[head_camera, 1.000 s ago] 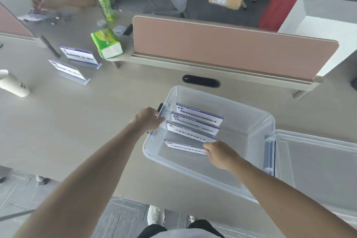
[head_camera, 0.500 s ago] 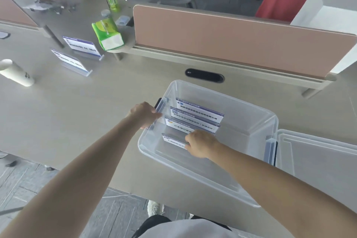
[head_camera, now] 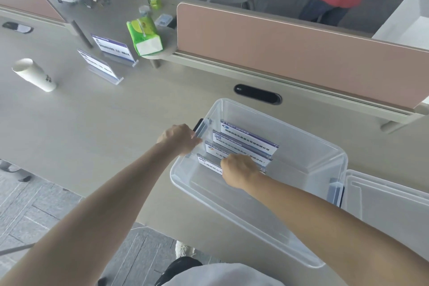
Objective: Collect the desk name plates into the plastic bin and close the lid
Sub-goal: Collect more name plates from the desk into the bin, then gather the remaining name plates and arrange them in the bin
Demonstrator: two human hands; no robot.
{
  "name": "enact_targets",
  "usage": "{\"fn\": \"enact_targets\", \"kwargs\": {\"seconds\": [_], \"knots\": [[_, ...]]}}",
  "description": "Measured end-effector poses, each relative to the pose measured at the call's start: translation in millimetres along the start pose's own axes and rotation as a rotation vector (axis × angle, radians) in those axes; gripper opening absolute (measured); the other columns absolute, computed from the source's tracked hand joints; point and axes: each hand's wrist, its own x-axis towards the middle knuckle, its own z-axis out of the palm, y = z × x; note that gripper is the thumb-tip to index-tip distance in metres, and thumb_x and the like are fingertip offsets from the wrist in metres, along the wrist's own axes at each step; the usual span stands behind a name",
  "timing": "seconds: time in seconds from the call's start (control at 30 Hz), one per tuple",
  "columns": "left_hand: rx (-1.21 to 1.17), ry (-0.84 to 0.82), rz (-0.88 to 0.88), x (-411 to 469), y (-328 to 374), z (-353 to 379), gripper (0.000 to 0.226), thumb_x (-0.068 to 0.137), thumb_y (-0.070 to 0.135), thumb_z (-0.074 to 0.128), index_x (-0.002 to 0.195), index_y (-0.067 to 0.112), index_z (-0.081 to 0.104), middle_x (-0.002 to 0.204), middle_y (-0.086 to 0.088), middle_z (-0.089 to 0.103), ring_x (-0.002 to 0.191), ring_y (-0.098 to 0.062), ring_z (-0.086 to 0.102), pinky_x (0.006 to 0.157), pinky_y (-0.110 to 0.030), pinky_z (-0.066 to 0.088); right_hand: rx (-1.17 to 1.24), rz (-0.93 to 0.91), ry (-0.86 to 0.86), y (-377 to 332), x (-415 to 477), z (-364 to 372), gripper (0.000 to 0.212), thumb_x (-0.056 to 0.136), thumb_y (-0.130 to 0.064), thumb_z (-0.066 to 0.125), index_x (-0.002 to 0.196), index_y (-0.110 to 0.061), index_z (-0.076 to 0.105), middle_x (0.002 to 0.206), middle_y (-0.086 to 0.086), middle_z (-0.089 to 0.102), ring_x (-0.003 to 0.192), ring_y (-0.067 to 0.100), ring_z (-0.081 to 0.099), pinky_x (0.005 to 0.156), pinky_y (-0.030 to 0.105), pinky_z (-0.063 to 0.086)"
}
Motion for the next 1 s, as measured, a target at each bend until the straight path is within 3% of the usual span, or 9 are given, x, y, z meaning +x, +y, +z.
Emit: {"fn": "enact_targets", "kwargs": {"seconds": [0.2, 0.27, 0.43, 0.57, 0.67, 0.77, 0.87, 0.93, 1.0], "knots": [[0.019, -0.031, 0.005, 2, 3, -6, 0.042, 0.089, 0.053, 0.057, 0.123, 0.03, 0.067, 0.113, -0.007, 0.068, 0.102, -0.029, 0.063, 0.081, -0.031, 0.051, 0.046, -0.03, 0.022, 3, 0, 0, 0.017, 0.094, -0.012, 0.051, 0.101, -0.004, 0.065, 0.105, 0.015, 0.069, 0.099, 0.033, 0.067, 0.074, 0.034, 0.051], [0.034, -0.033, 0.007, 0, 5, -8, 0.041, 0.09, 0.051, 0.057, 0.122, 0.027, 0.067, 0.115, -0.008, 0.067, 0.103, -0.03, 0.063, 0.079, -0.03, 0.05, 0.065, -0.027, 0.028, 3, 0, 1, 0.018, 0.093, -0.011, 0.051, 0.101, -0.004, 0.065, 0.104, 0.015, 0.068, 0.098, 0.033, 0.067, 0.071, 0.032, 0.048], [0.058, -0.048, 0.011, -12, 1, -14, 0.041, 0.089, 0.059, 0.049, 0.093, 0.024, 0.07, 0.095, -0.005, 0.066, 0.09, -0.03, 0.063, 0.074, -0.033, 0.05, 0.113, -0.009, 0.075, -1, 3, -5, 0.025, 0.092, -0.025, 0.051, 0.103, -0.006, 0.063, 0.104, 0.013, 0.068, 0.098, 0.032, 0.067, 0.068, 0.031, 0.043], [-0.05, -0.001, -0.061, -34, -11, -28, 0.044, 0.09, 0.058, 0.035, 0.075, 0.025, 0.06, 0.086, -0.004, 0.065, 0.085, -0.029, 0.062, 0.068, -0.031, 0.046, 0.229, -0.011, 0.261, -3, 4, -39, 0.038, 0.09, -0.045, 0.047, 0.097, -0.013, 0.065, 0.095, 0.01, 0.07, 0.092, 0.03, 0.067, 0.07, 0.032, 0.046], [-0.108, 0.047, -0.076, -47, -26, -46, 0.041, 0.09, 0.057, 0.036, 0.081, 0.027, 0.063, 0.094, -0.002, 0.071, 0.086, -0.027, 0.067, 0.077, -0.034, 0.053, 0.356, -0.042, 0.419, -4, 8, -82, 0.027, 0.088, -0.038, 0.051, 0.078, -0.017, 0.063, 0.081, 0.007, 0.071, 0.077, 0.031, 0.064, 0.062, 0.029, 0.039], [-0.24, 0.134, -0.114, -58, -42, -69, 0.037, 0.085, 0.054, 0.042, 0.073, 0.027, 0.063, 0.088, 0.002, 0.074, 0.078, -0.022, 0.072, 0.079, -0.034, 0.056, 0.427, -0.119, 0.502, -19, 18, -123, 0.027, 0.087, -0.034, 0.052, 0.068, -0.015, 0.056, 0.068, 0.006, 0.067, 0.067, 0.034, 0.059, 0.058, 0.03, 0.041], [-0.423, 0.271, -0.132, -59, -57, -89, 0.035, 0.088, 0.036, 0.047, 0.068, 0.014, 0.066, 0.07, 0.001, 0.074, 0.06, -0.017, 0.072, 0.063, -0.025, 0.055, 0.552, -0.196, 0.504, -43, 29, -153, 0.026, 0.088, -0.032, 0.055, 0.067, -0.018, 0.056, 0.066, 0.002, 0.066, 0.064, 0.029, 0.06, 0.058, 0.029, 0.045], [-0.486, 0.355, -0.121, -61, -73, -102, 0.035, 0.087, 0.035, 0.049, 0.065, 0.012, 0.065, 0.062, 0.001, 0.07, 0.056, -0.02, 0.068, 0.06, -0.026, 0.052, 0.622, -0.242, 0.478, -62, 39, -166, 0.02, 0.089, -0.029, 0.058, 0.076, -0.016, 0.065, 0.075, 0.001, 0.07, 0.072, 0.025, 0.064, 0.066, 0.031, 0.051], [-0.544, 0.415, -0.083, -61, -95, -112, 0.038, 0.089, 0.037, 0.052, 0.062, 0.012, 0.063, 0.055, 0.004, 0.062, 0.056, -0.023, 0.06, 0.057, -0.026, 0.047, 0.654, -0.254, 0.461, -84, 48, -175, 0.018, 0.09, -0.028, 0.061, 0.083, -0.013, 0.069, 0.078, -0.002, 0.07, 0.074, 0.018, 0.063, 0.068, 0.026, 0.047]]}}
